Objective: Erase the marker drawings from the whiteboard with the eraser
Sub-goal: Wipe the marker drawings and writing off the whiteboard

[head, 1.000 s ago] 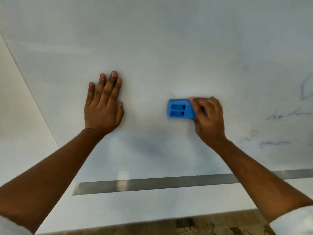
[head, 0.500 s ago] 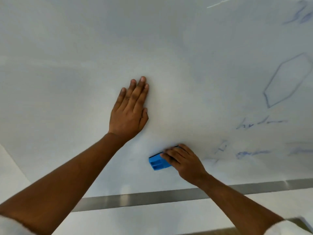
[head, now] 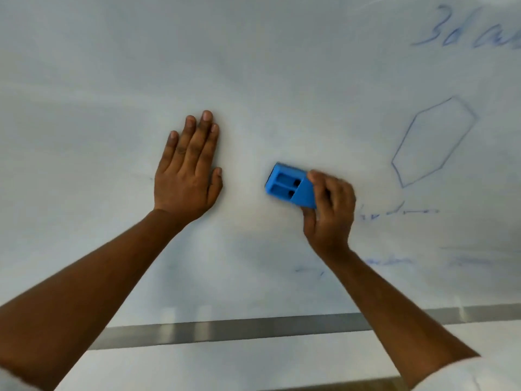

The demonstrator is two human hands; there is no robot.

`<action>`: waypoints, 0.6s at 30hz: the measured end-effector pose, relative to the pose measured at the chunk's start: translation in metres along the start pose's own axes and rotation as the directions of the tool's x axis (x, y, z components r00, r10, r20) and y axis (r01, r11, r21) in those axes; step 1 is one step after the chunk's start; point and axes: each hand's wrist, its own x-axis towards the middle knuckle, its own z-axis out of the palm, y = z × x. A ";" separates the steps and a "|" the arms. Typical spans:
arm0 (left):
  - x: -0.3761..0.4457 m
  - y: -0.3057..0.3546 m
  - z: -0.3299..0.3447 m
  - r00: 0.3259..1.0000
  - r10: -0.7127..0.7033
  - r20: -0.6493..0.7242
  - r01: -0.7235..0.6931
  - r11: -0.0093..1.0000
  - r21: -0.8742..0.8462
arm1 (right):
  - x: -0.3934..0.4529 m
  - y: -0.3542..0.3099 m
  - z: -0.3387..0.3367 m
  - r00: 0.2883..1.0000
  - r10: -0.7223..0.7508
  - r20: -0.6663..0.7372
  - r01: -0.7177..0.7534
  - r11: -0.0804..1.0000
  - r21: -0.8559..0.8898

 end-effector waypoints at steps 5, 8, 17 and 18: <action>0.001 0.002 -0.003 0.999 -0.003 0.040 0.003 1.000 -0.011 | -0.111 -0.016 -0.007 0.891 -0.250 0.380 0.254 0.966 0.042; 0.001 0.006 -0.010 0.997 -0.014 0.073 0.018 0.998 -0.053 | -0.062 -0.005 -0.014 0.922 -0.201 0.331 0.196 0.979 0.049; 0.176 0.023 -0.027 1.000 0.014 0.012 -0.013 0.997 -0.078 | 0.208 0.044 -0.067 0.935 0.295 -0.196 -0.301 0.954 -0.001; 0.193 0.022 -0.028 1.000 0.016 0.004 -0.016 0.997 -0.073 | 0.217 0.040 -0.067 0.902 0.359 -0.241 -0.368 0.930 0.010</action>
